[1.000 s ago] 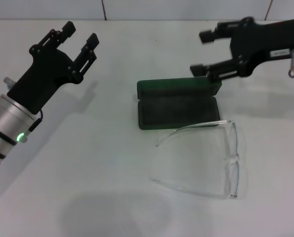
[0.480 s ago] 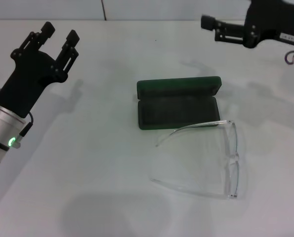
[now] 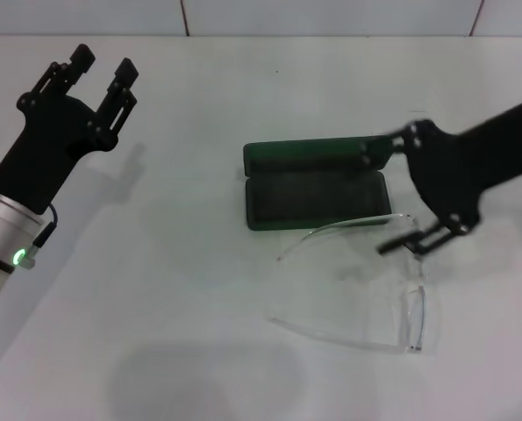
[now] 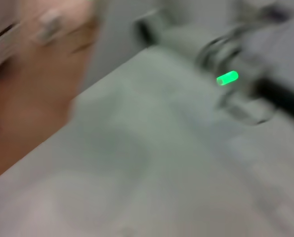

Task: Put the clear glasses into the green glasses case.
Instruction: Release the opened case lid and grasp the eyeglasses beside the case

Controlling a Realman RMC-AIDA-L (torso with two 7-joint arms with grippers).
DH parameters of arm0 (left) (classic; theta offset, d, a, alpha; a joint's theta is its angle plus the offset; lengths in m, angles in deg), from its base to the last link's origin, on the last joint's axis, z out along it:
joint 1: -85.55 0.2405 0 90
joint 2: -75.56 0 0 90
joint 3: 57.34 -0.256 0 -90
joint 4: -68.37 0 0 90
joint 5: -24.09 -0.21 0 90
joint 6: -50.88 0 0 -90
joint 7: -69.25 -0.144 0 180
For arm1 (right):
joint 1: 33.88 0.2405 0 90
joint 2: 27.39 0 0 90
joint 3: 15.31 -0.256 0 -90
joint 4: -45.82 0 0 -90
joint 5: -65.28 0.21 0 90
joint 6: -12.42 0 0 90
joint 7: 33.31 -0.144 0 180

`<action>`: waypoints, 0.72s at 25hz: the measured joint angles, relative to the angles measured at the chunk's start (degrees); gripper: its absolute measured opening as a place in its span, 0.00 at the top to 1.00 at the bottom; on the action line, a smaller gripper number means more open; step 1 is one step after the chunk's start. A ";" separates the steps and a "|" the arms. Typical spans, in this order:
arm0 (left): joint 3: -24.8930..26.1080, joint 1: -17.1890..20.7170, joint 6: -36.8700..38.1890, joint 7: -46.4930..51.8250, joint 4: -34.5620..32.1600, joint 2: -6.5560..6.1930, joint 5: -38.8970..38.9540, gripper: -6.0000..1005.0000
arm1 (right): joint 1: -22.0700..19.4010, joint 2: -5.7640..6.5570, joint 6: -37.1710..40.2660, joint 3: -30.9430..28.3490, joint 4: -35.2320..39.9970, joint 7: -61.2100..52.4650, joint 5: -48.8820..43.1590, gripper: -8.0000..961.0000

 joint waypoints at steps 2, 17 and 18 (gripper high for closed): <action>0.01 0.11 0.01 0.05 -0.01 0.01 0.02 0.43 | 1.51 -0.17 4.10 0.11 3.08 -1.28 -4.48 0.17; -0.12 0.37 -0.13 0.05 -0.03 -0.10 -1.04 0.43 | 4.01 -0.73 9.05 13.78 11.54 -8.83 -21.46 0.28; -0.10 0.42 -0.11 0.05 -0.03 -0.12 -1.05 0.43 | 3.93 -0.74 8.66 14.68 11.63 -8.84 -22.03 0.29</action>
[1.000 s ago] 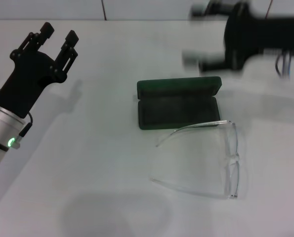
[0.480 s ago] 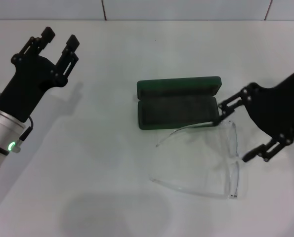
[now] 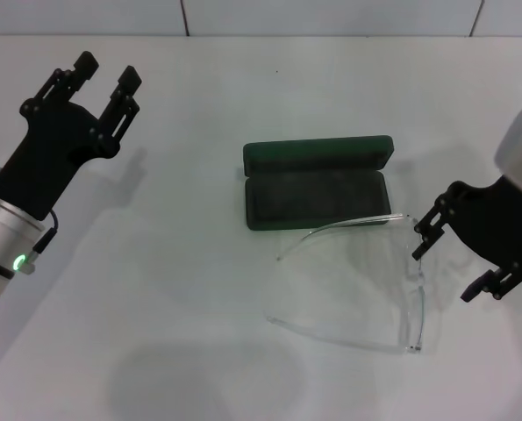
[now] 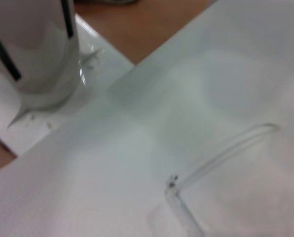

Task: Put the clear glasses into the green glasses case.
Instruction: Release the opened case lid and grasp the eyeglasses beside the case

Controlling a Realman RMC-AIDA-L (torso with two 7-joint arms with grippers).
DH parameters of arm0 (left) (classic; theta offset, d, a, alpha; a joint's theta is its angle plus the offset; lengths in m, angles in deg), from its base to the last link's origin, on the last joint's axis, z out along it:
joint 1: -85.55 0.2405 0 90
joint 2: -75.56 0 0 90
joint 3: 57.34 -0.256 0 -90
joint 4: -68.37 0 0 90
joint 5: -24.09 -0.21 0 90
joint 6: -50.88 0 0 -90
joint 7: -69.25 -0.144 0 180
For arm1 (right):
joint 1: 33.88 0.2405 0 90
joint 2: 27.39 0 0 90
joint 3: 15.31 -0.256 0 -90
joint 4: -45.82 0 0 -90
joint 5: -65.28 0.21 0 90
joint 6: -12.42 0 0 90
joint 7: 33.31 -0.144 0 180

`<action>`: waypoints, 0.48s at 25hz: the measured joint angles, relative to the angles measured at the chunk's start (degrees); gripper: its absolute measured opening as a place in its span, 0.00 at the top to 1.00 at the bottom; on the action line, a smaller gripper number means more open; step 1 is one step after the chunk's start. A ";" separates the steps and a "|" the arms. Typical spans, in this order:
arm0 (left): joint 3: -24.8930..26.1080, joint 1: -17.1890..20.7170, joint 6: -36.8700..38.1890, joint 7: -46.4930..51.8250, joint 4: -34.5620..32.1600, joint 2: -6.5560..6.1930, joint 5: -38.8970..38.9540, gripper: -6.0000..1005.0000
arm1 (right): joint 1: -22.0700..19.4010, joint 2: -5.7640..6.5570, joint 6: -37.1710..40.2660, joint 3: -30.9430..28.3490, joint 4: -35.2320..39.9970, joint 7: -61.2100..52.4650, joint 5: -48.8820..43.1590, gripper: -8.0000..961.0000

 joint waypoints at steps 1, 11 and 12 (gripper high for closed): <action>0.03 0.05 0.01 0.00 0.00 -0.02 -0.01 0.43 | 0.00 0.00 -0.30 0.46 0.01 0.00 -0.43 0.30; 0.13 0.06 0.05 0.00 0.02 -0.04 0.37 0.43 | 0.20 -0.03 -7.27 8.54 -0.78 1.91 -4.20 0.36; 0.19 0.06 0.04 -0.09 0.02 -0.05 0.40 0.43 | 0.18 -0.05 -7.76 9.26 -0.84 2.20 -4.26 0.35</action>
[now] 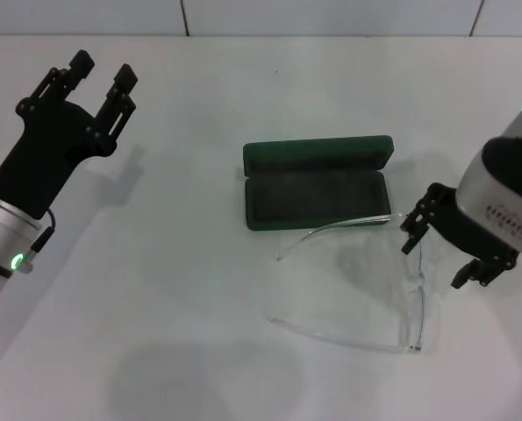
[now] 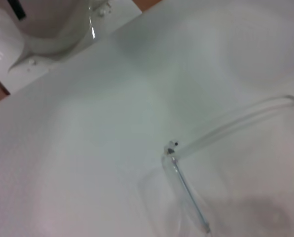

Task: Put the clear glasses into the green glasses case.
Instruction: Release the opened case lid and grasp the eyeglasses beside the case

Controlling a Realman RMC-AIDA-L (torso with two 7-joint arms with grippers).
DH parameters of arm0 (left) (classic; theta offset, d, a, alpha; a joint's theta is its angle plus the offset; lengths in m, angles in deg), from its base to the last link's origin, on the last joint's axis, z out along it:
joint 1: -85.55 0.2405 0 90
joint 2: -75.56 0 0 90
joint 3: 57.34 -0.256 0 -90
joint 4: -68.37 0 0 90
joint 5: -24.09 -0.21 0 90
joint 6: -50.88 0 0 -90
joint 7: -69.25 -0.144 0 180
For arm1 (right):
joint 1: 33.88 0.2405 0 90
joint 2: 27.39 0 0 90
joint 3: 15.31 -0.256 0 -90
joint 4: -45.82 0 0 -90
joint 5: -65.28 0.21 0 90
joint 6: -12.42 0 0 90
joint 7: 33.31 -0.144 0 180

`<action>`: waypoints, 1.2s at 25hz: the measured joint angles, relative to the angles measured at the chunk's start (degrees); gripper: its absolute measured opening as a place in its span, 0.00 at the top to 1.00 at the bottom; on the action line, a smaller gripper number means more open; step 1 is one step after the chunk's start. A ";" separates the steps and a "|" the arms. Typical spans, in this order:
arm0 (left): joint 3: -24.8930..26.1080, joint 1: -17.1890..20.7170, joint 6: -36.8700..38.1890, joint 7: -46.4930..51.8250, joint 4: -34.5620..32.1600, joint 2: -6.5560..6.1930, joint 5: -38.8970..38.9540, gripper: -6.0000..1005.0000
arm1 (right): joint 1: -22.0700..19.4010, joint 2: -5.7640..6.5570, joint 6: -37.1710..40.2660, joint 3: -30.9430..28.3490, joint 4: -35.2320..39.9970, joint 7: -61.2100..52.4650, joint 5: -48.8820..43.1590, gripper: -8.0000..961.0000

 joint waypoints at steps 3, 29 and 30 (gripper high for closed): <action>0.32 0.00 0.00 0.03 0.10 0.00 0.17 0.43 | -0.02 -0.07 -1.37 2.45 -0.30 0.21 -0.12 0.35; 0.40 1.10 -0.18 0.37 0.06 0.09 0.77 0.43 | -0.26 -0.45 -9.90 16.58 -2.87 -0.70 -3.04 0.44; 0.39 1.12 -0.18 0.37 0.04 0.09 0.73 0.43 | -0.29 -0.46 -10.01 16.87 -2.88 -0.94 -3.21 0.45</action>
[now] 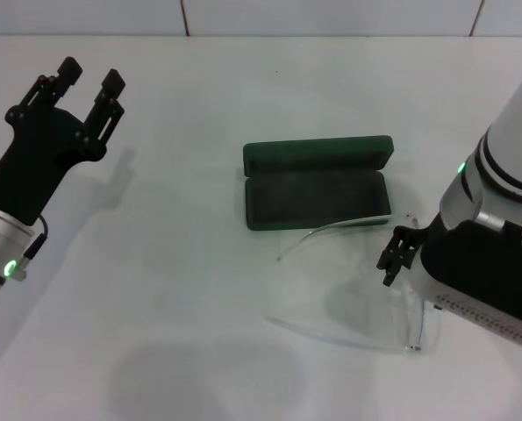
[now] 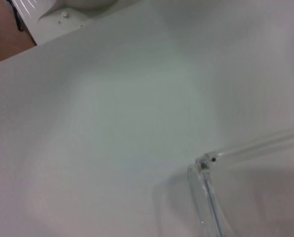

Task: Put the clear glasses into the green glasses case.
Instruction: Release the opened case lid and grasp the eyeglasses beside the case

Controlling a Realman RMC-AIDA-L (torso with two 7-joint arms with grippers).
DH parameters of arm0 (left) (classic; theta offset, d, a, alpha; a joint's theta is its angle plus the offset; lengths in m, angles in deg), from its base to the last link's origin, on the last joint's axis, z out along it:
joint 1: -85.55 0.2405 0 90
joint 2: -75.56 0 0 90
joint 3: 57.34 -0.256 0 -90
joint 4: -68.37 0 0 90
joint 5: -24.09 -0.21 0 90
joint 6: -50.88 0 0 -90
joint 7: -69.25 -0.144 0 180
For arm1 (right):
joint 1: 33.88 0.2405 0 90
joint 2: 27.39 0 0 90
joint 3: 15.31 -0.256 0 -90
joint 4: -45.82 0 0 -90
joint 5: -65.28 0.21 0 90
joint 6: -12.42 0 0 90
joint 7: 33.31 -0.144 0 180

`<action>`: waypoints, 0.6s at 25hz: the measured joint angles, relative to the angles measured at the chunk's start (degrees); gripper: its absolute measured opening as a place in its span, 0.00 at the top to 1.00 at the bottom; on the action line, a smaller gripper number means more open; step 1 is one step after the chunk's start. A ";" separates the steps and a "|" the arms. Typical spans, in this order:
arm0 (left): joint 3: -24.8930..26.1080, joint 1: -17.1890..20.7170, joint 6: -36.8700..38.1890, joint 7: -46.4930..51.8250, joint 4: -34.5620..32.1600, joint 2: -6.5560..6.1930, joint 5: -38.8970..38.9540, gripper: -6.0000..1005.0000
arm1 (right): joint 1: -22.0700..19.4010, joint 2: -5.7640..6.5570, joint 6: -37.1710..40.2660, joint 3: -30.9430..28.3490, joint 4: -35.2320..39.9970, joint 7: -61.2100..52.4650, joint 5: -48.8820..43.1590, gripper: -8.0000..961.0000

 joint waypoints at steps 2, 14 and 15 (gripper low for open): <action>0.01 0.05 0.02 0.00 -0.05 0.04 -0.07 0.44 | 0.00 -0.01 -0.33 0.46 0.00 -0.71 -0.29 0.46; -0.38 0.03 0.29 -0.17 -0.07 0.09 -0.20 0.44 | -0.55 -0.02 -2.98 1.37 -0.74 -1.91 -1.58 0.66; -0.34 0.03 0.32 -0.27 -0.07 0.09 -0.20 0.44 | -0.58 -0.02 -2.99 1.28 -0.76 -1.91 -1.44 0.70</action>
